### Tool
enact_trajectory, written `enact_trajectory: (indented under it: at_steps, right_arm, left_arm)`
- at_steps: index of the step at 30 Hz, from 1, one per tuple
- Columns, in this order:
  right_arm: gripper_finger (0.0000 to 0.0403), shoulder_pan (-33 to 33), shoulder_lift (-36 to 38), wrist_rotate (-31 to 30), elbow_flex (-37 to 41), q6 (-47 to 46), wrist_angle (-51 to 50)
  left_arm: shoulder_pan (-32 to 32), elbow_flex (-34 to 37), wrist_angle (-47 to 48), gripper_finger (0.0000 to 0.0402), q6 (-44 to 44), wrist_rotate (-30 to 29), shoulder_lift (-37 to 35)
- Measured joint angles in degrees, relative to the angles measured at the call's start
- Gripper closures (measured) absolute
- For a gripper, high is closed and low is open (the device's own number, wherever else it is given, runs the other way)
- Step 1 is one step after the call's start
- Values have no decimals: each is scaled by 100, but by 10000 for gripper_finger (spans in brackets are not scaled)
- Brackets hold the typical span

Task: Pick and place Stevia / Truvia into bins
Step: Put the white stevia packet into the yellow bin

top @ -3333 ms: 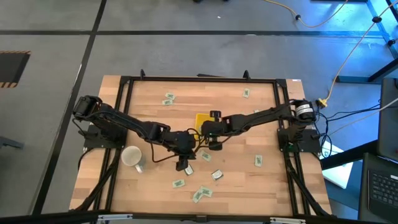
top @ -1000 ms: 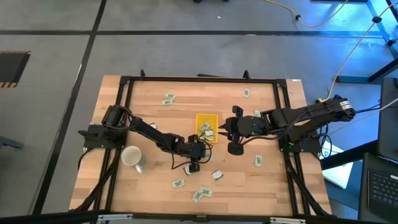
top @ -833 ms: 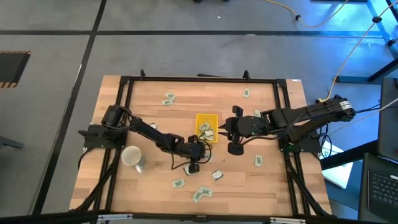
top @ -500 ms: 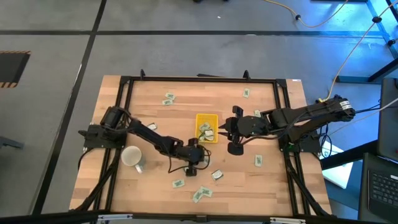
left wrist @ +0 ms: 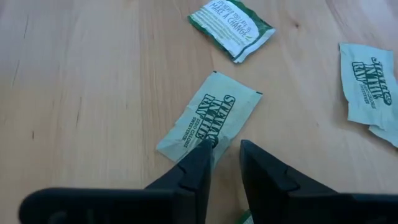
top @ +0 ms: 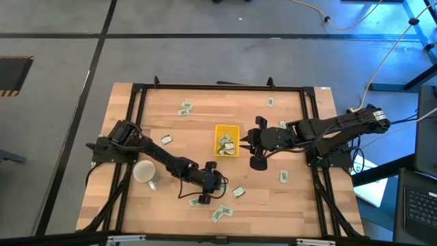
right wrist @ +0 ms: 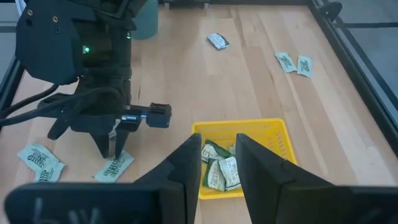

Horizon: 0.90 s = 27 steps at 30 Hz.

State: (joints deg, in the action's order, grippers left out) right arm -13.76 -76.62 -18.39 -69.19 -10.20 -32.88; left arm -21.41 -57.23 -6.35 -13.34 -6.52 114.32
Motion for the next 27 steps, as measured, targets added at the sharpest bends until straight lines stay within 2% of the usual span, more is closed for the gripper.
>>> enact_trajectory:
  at_steps: [16,27]
  right_arm:
    - [301,0,0,0,0,-2,-209]
    - [301,1,0,0,0,-4,-223]
  left_arm:
    - [-9,-22,90,378,191,-343,58]
    - [-222,17,-451,339,698,-832,123]
